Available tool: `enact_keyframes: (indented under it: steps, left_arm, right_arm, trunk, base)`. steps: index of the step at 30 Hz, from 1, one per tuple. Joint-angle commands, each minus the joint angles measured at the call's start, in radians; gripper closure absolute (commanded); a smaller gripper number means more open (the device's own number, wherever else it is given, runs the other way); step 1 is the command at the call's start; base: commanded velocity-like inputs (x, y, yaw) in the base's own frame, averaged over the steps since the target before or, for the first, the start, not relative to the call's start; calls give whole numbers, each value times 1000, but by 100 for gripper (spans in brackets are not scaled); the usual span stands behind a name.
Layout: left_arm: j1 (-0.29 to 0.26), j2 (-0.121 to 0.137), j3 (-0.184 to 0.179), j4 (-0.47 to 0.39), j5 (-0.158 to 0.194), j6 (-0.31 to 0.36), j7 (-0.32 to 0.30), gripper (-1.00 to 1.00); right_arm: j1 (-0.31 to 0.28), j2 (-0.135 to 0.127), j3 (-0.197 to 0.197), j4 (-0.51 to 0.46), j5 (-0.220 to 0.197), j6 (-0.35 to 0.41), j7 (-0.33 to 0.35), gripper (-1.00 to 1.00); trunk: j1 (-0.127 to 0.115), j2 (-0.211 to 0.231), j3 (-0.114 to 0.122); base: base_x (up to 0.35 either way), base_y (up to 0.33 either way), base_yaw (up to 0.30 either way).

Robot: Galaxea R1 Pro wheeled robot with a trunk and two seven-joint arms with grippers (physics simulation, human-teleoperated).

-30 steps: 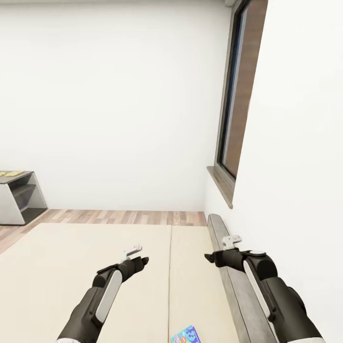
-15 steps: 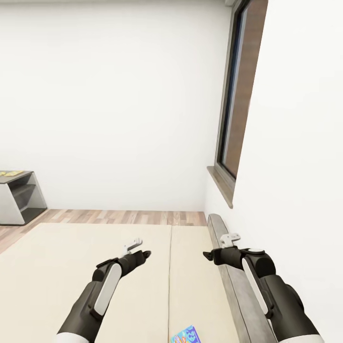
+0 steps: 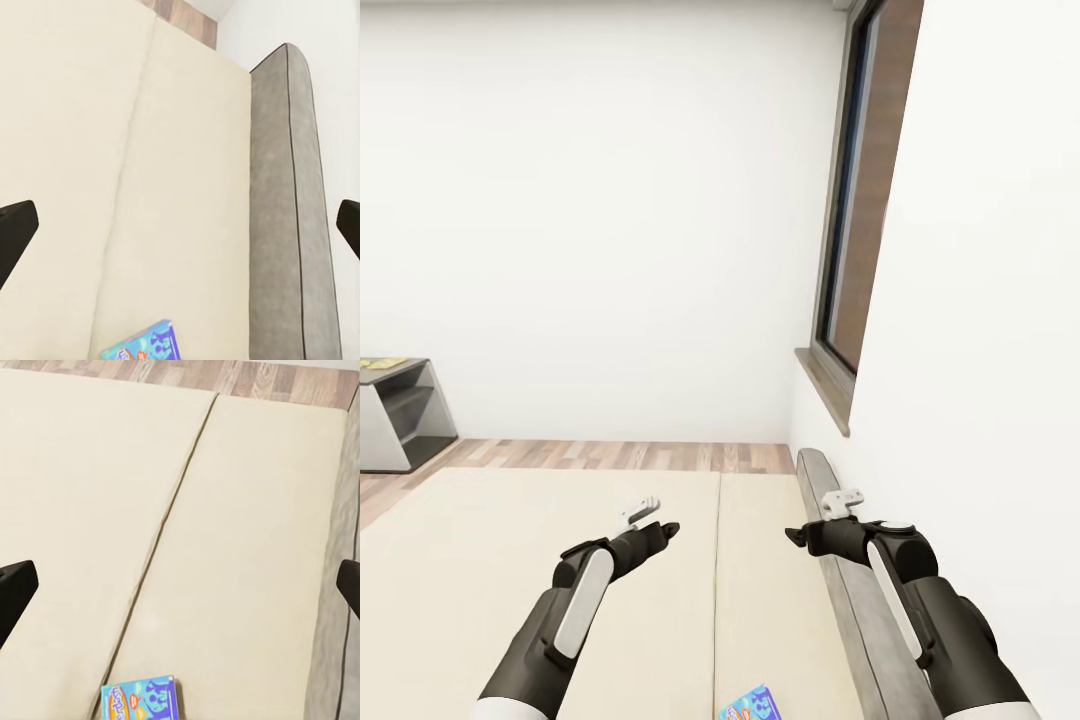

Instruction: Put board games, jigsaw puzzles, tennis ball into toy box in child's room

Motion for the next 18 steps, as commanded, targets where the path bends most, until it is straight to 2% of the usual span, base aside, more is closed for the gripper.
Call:
enact_keyframes:
  steps: [1, 15, 18]
  left_arm:
    - [-1, 0, -1, -2, 13, 4, 9, -100]
    - [-1, 1, -2, -4, 22, 7, 10, -100]
    - [-1, 1, -3, -5, 23, 7, 9, -100]
  right_arm:
    - [-1, -1, 1, -1, 1, 4, 2, -100]
    - [0, -1, 3, -6, 1, 5, 3, -100]
    - [0, -1, 4, -7, 1, 6, 4, -100]
  trunk:
    - [4, -9, -5]
    - [58, -107, -49]
    - [58, -107, -49]
  base:
    - [0, 0, 0]
    - [0, 0, 0]
    - [0, 0, 0]
